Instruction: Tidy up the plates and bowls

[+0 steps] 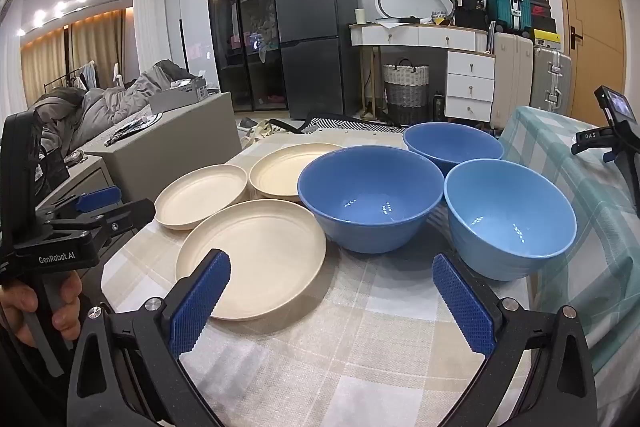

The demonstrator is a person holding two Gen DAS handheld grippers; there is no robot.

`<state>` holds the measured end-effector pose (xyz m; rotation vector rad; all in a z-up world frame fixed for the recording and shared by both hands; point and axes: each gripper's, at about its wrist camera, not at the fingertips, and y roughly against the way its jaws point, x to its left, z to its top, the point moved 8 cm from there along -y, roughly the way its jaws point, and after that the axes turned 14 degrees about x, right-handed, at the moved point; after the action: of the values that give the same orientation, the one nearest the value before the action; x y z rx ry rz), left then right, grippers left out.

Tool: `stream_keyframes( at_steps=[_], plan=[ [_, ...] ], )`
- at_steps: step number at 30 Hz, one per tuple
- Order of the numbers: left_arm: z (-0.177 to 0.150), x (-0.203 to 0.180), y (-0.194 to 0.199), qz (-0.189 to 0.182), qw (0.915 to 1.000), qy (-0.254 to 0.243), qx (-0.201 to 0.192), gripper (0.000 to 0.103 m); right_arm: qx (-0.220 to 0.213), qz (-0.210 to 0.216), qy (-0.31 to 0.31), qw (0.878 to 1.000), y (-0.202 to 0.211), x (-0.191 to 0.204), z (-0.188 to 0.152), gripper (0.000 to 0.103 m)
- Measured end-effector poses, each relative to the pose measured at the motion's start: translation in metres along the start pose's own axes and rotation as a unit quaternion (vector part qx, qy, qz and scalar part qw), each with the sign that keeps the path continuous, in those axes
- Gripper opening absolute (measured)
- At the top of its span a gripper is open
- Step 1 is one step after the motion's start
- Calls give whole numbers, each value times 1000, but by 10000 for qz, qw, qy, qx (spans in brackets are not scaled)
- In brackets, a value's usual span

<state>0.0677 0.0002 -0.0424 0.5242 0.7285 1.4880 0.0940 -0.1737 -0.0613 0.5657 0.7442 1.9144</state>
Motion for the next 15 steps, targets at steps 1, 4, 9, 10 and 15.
stream_keyframes(
  at_steps=[1,4,9,10,15],
  plan=[
    [0,1,0,13,10000,-4,-8,103,-12,10,-8,10000,0,0,0,103],
    [-1,4,2,31,10000,8,-15,103,-13,8,-6,10000,0,0,0,103],
    [-1,5,-4,76,10000,-4,55,103,-8,14,-14,10000,0,0,1,103],
    [-1,6,-4,72,10000,2,57,103,-17,20,-23,10000,1,0,0,103],
    [-1,3,-3,87,9999,-20,75,103,-7,21,-21,10000,0,0,1,103]
  ],
)
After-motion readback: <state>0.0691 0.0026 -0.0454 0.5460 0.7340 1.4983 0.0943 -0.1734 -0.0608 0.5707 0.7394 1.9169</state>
